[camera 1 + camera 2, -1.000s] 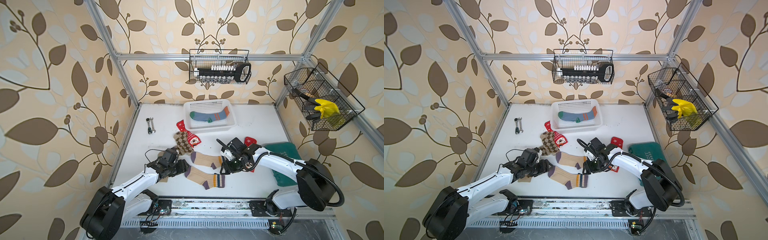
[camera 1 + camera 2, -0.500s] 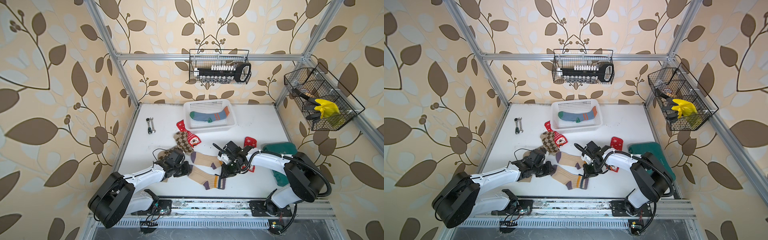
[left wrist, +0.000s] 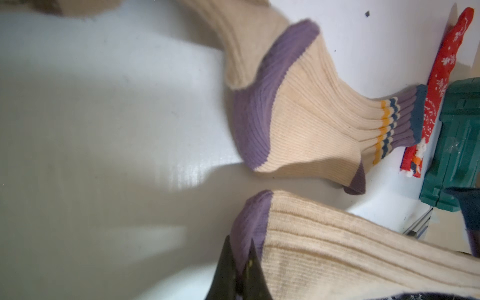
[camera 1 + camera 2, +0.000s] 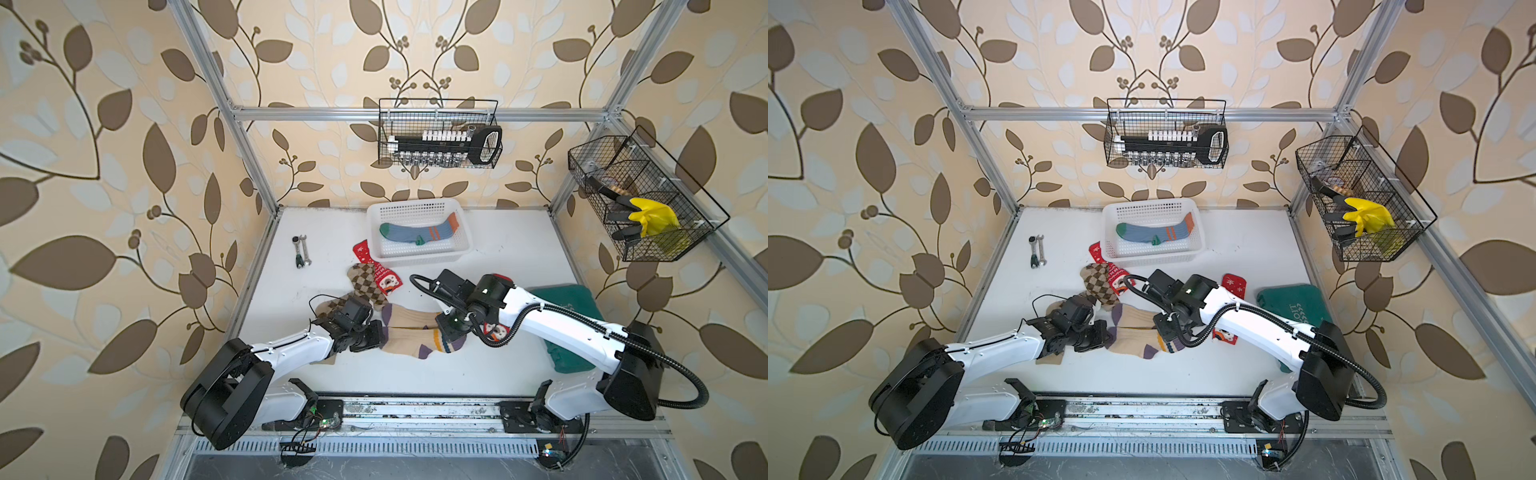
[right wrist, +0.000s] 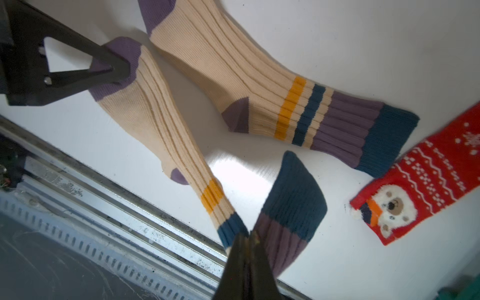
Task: Place the socks together as a pair
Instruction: Flatten out the sock at the center of the board.
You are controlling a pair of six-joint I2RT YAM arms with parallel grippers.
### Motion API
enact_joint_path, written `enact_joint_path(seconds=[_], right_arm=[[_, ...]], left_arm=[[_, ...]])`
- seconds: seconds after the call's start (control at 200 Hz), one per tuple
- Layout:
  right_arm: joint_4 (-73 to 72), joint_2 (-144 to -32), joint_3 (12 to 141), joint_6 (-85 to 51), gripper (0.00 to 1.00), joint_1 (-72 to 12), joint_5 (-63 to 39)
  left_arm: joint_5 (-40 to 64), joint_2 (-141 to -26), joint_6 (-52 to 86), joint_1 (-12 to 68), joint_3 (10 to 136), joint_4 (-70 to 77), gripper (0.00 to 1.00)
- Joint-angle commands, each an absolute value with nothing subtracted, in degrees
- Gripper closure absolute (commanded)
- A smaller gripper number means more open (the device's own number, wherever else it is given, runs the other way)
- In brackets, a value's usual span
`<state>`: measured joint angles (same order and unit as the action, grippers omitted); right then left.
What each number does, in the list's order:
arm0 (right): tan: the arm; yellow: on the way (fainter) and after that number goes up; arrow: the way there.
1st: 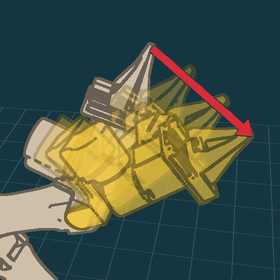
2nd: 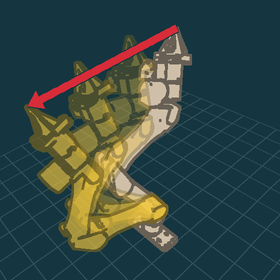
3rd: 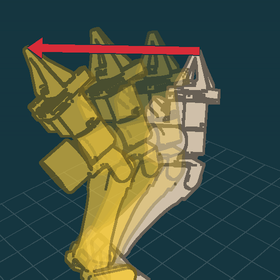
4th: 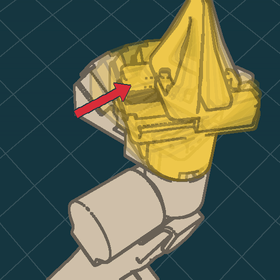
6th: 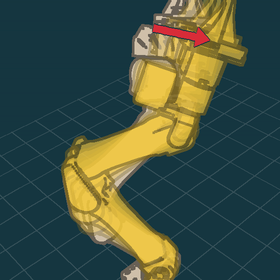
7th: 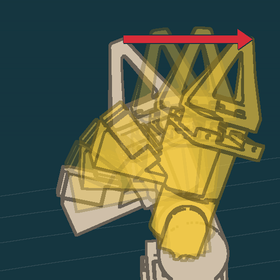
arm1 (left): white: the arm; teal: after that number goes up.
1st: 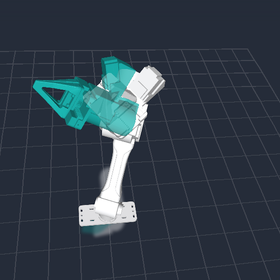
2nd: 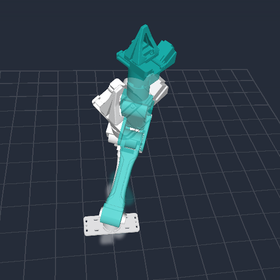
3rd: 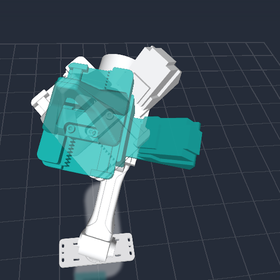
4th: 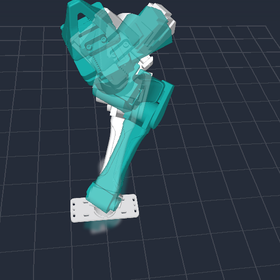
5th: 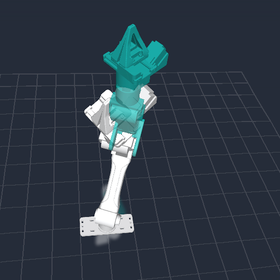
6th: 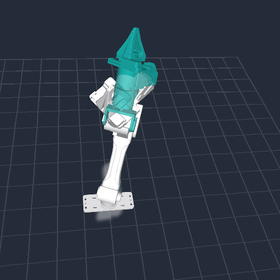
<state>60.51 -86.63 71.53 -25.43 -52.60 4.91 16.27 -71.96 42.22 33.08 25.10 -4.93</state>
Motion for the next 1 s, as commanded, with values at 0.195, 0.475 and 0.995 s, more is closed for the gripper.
enact_joint_path(seconds=[0.195, 0.475, 0.995], right_arm=[[58.06, -96.13, 68.52, -25.43, 0.52, -53.71, 7.33], [44.74, -80.06, 52.54, -24.26, 0.44, -37.59, -5.34], [28.12, -78.79, 36.38, -29.69, 0.44, -28.91, -13.37]], left_arm=[[11.55, -68.38, 39.65, 33.46, 26.89, -12.15, 1.0], [10.14, -66.8, 39.31, 33.35, 26.9, -13.77, 0.96], [6.96, -65.83, 37.61, 33.18, 29.63, -15.43, 0.38]])
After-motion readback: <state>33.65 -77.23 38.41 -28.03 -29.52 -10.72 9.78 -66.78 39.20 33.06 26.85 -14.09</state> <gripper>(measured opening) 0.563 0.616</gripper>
